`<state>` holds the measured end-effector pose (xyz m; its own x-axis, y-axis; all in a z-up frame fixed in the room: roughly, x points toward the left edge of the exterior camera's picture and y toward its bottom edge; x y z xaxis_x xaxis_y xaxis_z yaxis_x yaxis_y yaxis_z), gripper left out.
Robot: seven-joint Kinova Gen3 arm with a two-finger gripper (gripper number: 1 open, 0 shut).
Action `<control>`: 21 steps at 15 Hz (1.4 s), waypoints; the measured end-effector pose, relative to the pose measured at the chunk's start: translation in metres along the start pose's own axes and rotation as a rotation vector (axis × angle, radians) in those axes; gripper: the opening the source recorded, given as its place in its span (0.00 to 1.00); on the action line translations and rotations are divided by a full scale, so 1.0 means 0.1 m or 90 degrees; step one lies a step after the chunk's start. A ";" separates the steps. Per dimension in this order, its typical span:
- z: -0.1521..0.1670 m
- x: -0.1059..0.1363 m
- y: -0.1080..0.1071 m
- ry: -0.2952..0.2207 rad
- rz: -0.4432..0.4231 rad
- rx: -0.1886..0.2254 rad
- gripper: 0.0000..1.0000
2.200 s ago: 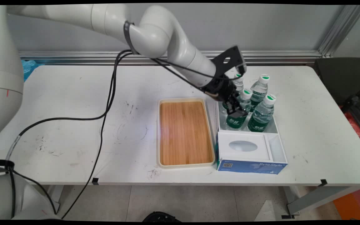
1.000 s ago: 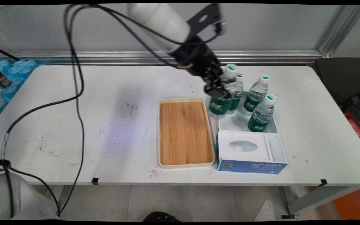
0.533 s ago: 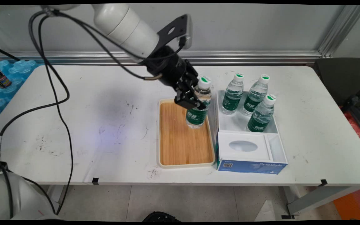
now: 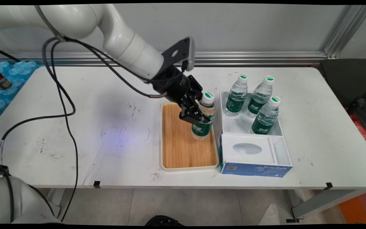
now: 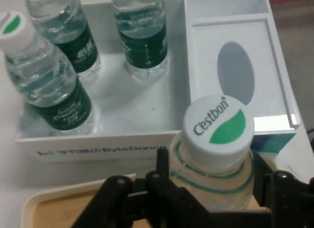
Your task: Place the picked object on the tray
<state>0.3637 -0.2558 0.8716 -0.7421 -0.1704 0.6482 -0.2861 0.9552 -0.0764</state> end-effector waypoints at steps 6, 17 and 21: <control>0.24 -0.10 0.03 0.006 0.004 -0.006 0.00; 0.46 -0.20 0.05 0.010 0.017 -0.006 0.00; 0.50 -0.22 0.06 0.011 0.018 -0.006 0.00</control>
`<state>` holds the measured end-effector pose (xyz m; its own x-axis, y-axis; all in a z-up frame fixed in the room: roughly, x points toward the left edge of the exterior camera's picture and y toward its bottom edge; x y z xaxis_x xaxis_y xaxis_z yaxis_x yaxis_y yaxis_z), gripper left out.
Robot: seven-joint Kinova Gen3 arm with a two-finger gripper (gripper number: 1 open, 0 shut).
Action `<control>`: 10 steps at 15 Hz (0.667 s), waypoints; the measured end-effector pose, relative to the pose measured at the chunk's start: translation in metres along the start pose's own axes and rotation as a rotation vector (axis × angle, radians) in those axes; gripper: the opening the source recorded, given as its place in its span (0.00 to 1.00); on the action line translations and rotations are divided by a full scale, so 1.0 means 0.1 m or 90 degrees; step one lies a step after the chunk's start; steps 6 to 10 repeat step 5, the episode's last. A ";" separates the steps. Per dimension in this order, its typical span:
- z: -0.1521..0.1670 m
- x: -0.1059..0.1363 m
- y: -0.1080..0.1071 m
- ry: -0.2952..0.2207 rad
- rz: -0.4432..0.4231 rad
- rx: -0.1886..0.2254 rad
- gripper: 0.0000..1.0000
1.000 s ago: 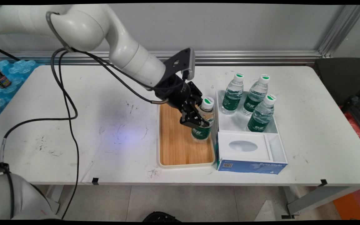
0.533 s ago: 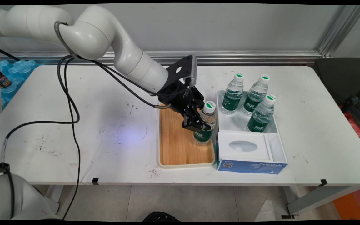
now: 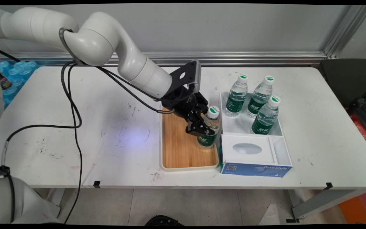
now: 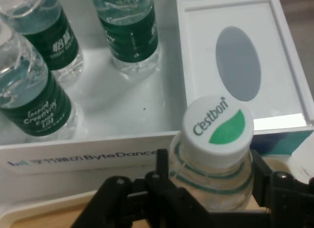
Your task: Place the picked object on the tray
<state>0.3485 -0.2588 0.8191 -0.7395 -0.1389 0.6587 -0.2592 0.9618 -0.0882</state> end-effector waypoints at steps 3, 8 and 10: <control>0.02 -0.01 0.00 0.001 0.000 0.000 1.00; 0.02 -0.01 -0.01 0.001 0.000 0.001 1.00; 0.02 -0.01 -0.01 0.001 0.000 0.001 1.00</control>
